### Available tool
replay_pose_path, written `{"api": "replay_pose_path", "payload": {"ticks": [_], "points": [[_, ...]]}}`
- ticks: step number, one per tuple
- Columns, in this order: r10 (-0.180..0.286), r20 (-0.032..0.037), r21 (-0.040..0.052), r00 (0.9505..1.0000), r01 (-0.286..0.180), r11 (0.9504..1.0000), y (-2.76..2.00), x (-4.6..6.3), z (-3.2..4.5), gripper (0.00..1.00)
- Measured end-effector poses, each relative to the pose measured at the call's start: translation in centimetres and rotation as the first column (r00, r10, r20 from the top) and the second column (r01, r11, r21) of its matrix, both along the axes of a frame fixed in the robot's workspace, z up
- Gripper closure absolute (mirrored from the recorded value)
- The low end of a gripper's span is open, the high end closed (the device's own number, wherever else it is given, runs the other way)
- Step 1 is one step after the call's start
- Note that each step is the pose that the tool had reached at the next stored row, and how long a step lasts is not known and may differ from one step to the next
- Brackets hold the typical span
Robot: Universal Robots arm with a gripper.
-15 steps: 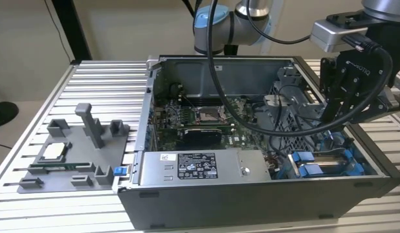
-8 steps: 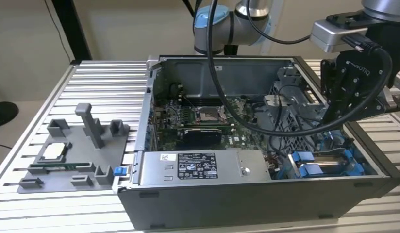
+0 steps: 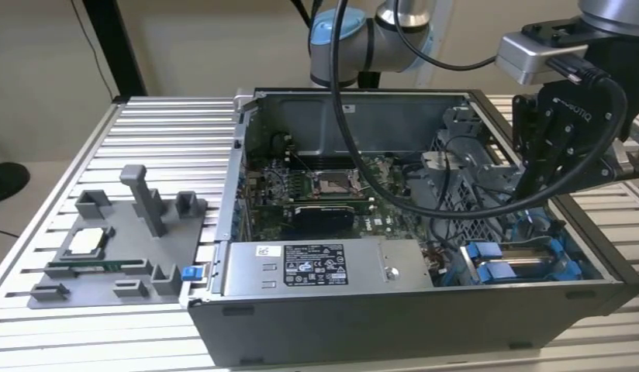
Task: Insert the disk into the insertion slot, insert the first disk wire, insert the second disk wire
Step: 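Insert the first disk wire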
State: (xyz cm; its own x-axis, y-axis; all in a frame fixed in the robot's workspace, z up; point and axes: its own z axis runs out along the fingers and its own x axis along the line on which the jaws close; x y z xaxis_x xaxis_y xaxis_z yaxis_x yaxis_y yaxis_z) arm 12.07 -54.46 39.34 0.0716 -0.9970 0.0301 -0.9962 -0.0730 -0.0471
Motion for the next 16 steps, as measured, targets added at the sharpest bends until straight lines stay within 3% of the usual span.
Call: {"api": "replay_pose_path", "payload": {"ticks": [8,9,16], "points": [[0.000,0.0000,0.0007,1.0000,0.000,1.0000,0.00,-0.01,-0.01,1.00],[0.000,0.0000,0.0007,1.0000,0.000,1.0000,-0.01,-0.01,-0.01,0.00],[0.000,0.0001,0.0007,1.0000,0.000,1.0000,0.00,-0.09,-0.11,0.00]]}}
